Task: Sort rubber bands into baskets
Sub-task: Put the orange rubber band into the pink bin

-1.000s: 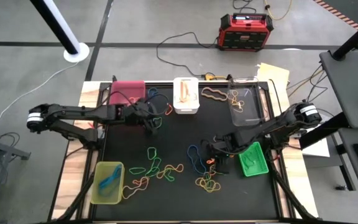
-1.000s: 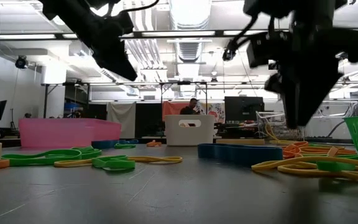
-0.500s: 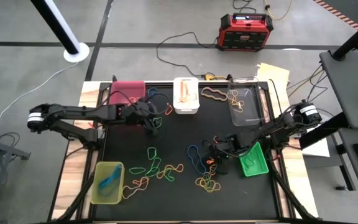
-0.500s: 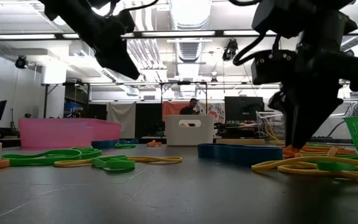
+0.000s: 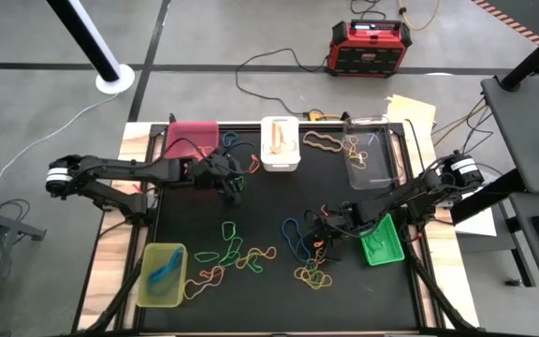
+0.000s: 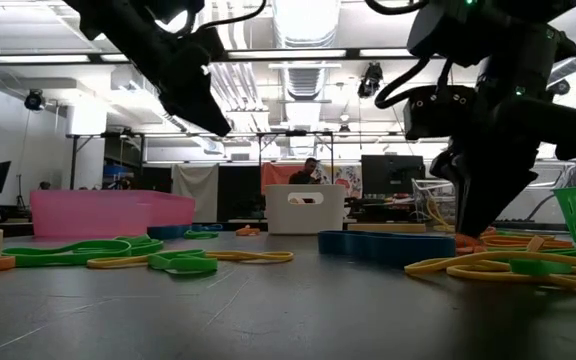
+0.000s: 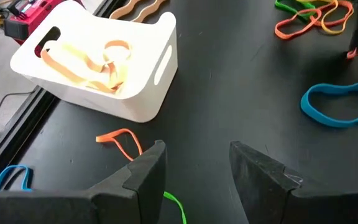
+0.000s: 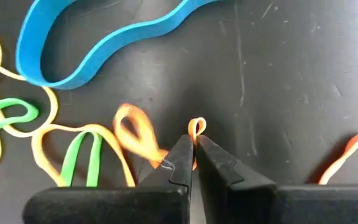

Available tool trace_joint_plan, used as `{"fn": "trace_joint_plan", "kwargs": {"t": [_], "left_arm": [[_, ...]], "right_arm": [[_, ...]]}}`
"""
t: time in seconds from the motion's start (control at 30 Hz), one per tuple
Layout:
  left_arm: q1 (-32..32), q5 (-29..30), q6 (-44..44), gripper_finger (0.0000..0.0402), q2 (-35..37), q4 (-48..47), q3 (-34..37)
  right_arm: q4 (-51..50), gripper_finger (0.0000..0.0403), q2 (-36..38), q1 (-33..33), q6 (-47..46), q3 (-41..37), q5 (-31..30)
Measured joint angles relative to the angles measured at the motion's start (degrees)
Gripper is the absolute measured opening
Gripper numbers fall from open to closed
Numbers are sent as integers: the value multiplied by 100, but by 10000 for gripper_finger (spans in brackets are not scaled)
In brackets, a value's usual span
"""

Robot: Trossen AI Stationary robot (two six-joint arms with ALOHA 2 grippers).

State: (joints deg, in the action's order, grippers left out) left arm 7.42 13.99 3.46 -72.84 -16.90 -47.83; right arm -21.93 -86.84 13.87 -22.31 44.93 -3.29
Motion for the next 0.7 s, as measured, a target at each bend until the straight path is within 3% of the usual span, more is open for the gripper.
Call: {"fn": "trace_joint_plan", "kwargs": {"t": [0.13, 0.27, 0.37, 0.57, 0.7], "left_arm": [[-26, -1, -63, 160, -4, 139, 0], [-131, -186, -194, 160, -6, 425, 0], [-211, -754, -310, 160, -7, 943, 100], [-361, -2537, -581, 160, -7, 2098, 548], [-404, -2802, -429, 160, -7, 2742, 857]], "right_arm": [[177, 9, 96, 0, 123, 0, -240], [1048, 9, 250, -30, 571, 0, -286], [1922, 9, 323, -95, 967, 0, -292], [3828, 9, 280, -227, 2048, 2, -289], [4757, 9, 175, -317, 2696, 2, -275]]}}
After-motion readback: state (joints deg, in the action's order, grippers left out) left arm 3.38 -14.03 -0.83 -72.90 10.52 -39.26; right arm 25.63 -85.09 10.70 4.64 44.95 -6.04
